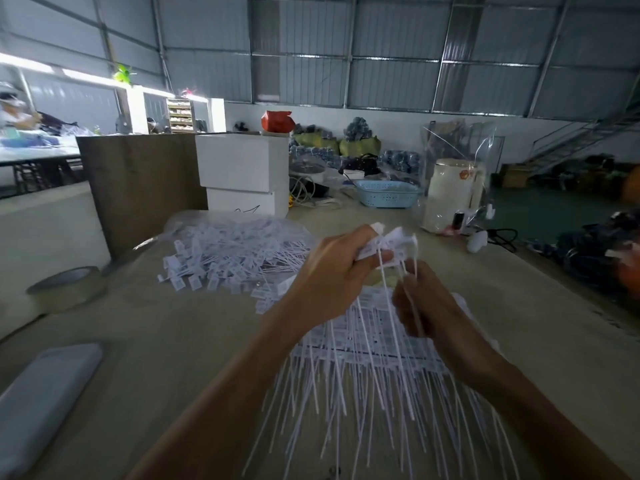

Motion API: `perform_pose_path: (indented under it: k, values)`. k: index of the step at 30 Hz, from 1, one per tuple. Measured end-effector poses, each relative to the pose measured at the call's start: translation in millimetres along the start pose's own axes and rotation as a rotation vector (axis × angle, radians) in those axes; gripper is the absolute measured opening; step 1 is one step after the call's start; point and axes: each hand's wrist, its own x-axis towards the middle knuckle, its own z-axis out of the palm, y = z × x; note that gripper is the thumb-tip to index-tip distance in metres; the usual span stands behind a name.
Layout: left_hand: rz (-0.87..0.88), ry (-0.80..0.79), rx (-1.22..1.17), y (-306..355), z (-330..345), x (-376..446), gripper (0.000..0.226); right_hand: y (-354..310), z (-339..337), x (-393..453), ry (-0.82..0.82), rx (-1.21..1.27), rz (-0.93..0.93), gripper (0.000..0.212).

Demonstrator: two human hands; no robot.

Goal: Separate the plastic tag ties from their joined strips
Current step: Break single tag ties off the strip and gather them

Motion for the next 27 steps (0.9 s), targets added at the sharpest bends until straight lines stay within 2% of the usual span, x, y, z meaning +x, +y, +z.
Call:
perform_pose_path:
  k: [2,6,8,10,15,20,23,27]
  values:
    - [0.020,0.010,0.020,4,2,-1,0.021,2,8,-6,-0.021,-0.025,-0.093,0.018]
    - [0.062,-0.026,0.094,7,4,0,0.018,11,11,-5,0.060,0.019,-0.107,0.032]
    - [0.106,-0.055,0.181,8,5,-2,0.015,12,9,-4,-0.011,0.025,-0.089,0.031]
    - [0.160,-0.057,0.259,9,7,-4,0.012,12,8,-4,-0.088,0.134,-0.022,0.029]
    - [0.207,-0.046,0.265,12,7,-5,0.012,9,4,-2,-0.060,0.261,0.043,0.026]
    - [0.283,-0.048,0.347,15,11,-7,0.013,3,-2,-4,-0.037,0.017,0.043,0.039]
    - [0.319,-0.060,0.427,13,11,-8,0.022,2,-5,-4,-0.042,-0.155,-0.030,0.043]
    - [0.359,-0.053,0.488,11,15,-8,0.025,3,-6,-3,0.033,-0.169,-0.027,0.043]
